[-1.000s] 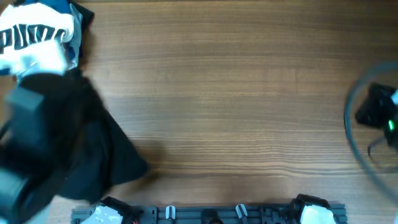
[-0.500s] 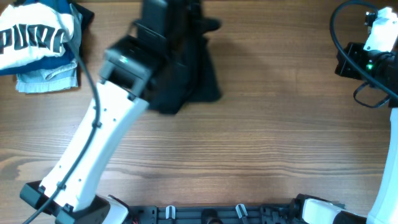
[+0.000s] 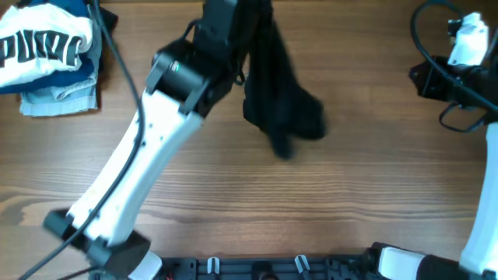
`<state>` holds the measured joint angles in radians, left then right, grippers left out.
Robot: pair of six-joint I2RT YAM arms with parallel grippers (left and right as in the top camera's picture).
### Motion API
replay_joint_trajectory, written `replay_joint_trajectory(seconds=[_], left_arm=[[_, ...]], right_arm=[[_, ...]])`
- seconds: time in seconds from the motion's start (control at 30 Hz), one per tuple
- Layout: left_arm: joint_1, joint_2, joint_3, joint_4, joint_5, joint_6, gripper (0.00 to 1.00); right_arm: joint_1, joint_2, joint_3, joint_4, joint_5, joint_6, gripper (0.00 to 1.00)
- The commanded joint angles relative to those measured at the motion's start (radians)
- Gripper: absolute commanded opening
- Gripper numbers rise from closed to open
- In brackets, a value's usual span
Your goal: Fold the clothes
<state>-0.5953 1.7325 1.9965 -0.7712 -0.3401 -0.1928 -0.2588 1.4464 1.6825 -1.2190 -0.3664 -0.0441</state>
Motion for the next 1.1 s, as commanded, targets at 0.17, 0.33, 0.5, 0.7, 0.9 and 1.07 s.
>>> replay_joint_trajectory(seconds=[0.17,0.33,0.5,0.7,0.9,1.07], left_arm=[[0.101,0.230,0.019,0.018,0.094,-0.051,0.04],[0.106,0.237,0.019,0.056,0.093,-0.051,0.04],[0.127,0.237,0.019,0.032,0.094,-0.119,0.04],[0.128,0.237,0.019,0.014,0.093,-0.129,0.04],[0.128,0.237,0.019,-0.005,0.093,-0.129,0.04],[0.128,0.237,0.019,-0.008,0.093,-0.130,0.04]], right_arm=[[0.055,0.036,-0.194,0.056,-0.264,-0.144,0.40],[0.184,0.036,-0.308,0.129,-0.308,-0.166,0.42],[0.362,0.037,-0.467,0.348,-0.302,-0.121,0.49],[0.515,0.114,-0.636,0.660,-0.154,0.003,0.62],[0.526,0.266,-0.662,0.793,0.139,0.178,0.80],[0.524,0.312,-0.662,0.888,0.034,0.175,0.81]])
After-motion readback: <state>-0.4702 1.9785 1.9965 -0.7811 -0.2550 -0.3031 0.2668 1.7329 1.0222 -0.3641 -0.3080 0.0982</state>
